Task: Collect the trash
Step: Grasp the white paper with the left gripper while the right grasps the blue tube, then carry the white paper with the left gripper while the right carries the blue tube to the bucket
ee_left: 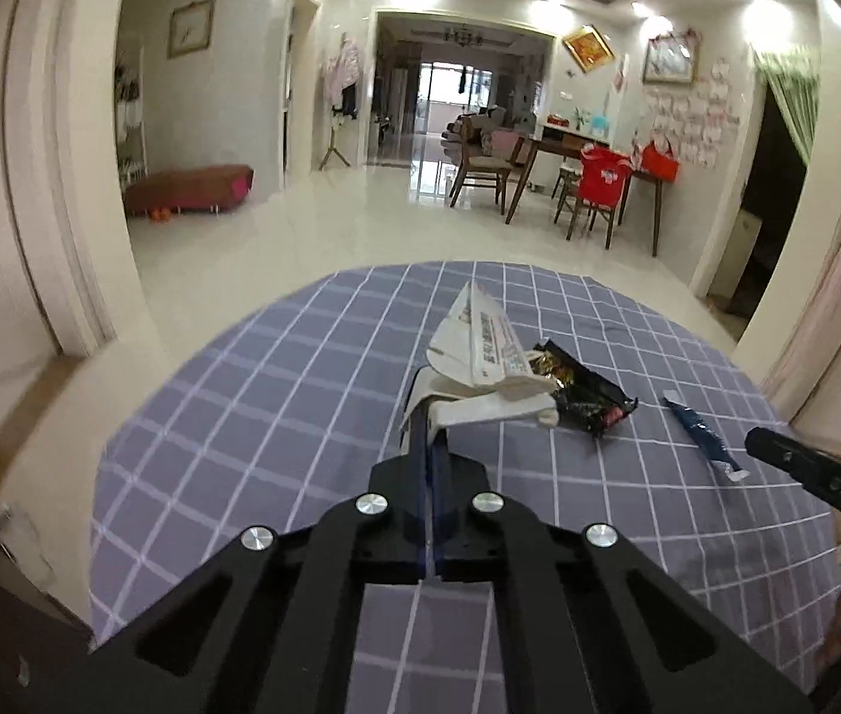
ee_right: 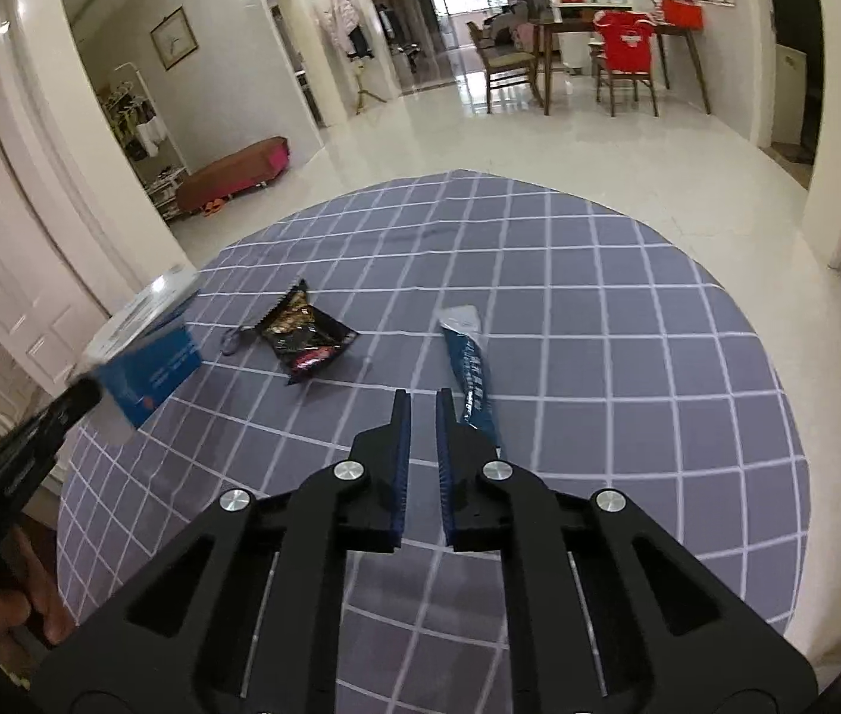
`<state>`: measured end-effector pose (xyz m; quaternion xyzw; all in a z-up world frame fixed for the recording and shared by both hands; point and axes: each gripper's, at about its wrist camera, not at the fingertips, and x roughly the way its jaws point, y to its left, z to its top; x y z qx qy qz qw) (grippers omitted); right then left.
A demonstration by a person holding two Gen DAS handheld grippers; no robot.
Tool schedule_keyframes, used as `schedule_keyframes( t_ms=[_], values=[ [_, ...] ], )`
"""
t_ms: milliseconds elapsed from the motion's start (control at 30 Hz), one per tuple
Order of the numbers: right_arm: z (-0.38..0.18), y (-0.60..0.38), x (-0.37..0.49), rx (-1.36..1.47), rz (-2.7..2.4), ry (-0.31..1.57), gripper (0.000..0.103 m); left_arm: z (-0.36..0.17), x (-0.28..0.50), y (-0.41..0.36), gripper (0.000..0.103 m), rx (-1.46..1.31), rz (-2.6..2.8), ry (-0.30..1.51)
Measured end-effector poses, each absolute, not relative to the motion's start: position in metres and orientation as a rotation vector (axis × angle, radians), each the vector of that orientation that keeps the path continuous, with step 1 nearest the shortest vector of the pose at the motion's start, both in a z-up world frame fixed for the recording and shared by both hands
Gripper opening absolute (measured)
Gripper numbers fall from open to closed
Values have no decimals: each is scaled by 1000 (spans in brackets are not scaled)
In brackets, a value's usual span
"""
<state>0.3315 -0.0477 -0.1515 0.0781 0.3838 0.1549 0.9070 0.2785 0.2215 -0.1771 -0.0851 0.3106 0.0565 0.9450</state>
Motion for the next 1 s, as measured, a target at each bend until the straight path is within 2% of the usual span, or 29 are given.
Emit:
schedule_keyframes(
  t_ms=[33, 133, 400, 433, 467, 500, 700, 1000],
  values=[
    [-153, -47, 330, 155, 310, 794, 14, -180, 276, 224, 1, -188, 110, 637],
    [-157, -49, 334, 142, 283, 791, 63, -189, 266, 229, 1, -235, 97, 642],
    [-177, -33, 359, 54, 240, 869, 62, -195, 268, 232, 1, -270, 89, 628],
    [-180, -32, 361, 55, 244, 880, 53, -195, 269, 230, 1, -274, 89, 626],
    [-180, -31, 361, 41, 235, 876, 28, -195, 270, 229, 1, -273, 90, 625],
    [-181, -29, 362, 43, 256, 887, 16, -193, 268, 228, 1, -274, 91, 623],
    [-181, -28, 347, 39, 285, 878, 16, -190, 260, 220, 1, -283, 100, 592],
    [-146, -69, 286, 230, 382, 795, 16, -156, 225, 194, 1, -308, 16, 530]
  ],
)
